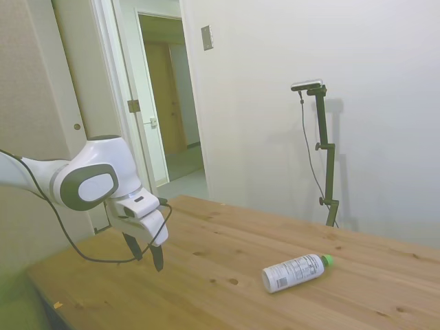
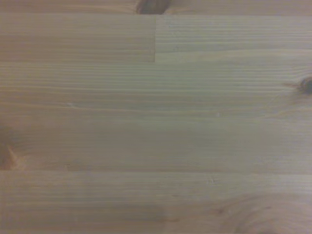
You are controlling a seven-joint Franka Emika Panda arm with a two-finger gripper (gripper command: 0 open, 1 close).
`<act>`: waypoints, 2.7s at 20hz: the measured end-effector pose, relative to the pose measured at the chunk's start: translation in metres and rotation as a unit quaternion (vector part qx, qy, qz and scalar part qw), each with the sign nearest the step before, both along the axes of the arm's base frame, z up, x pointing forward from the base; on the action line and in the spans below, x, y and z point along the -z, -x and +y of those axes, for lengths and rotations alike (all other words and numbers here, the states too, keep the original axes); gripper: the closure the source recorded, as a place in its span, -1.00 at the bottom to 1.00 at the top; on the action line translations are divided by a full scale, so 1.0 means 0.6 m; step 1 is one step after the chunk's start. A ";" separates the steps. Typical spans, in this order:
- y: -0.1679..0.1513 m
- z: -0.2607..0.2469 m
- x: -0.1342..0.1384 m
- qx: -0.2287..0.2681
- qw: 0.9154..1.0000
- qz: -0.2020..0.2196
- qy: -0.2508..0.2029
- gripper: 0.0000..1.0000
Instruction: Stand the water bottle
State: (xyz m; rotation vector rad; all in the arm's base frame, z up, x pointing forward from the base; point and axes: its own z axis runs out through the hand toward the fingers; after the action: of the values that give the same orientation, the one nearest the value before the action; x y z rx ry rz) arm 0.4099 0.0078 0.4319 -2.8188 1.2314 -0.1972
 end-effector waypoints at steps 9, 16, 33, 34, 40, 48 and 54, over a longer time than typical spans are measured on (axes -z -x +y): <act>-0.038 -0.087 -0.062 0.051 0.998 -0.034 0.010 -1.00; -0.135 -0.241 -0.065 0.114 0.993 -0.038 0.020 -1.00; -0.277 -0.449 -0.044 0.192 0.974 -0.106 0.058 -1.00; -0.292 -0.459 -0.039 0.197 0.973 -0.108 0.058 -1.00; -0.369 -0.514 -0.019 0.217 0.966 -0.123 0.066 -1.00; -0.427 -0.558 0.057 0.237 0.963 -0.106 0.068 -1.00; -0.446 -0.546 0.101 0.234 0.966 -0.093 0.067 -1.00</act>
State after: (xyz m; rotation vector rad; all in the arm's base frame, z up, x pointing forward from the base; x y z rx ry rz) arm 0.6777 -0.3197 0.3713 -2.4842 1.8730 -0.5713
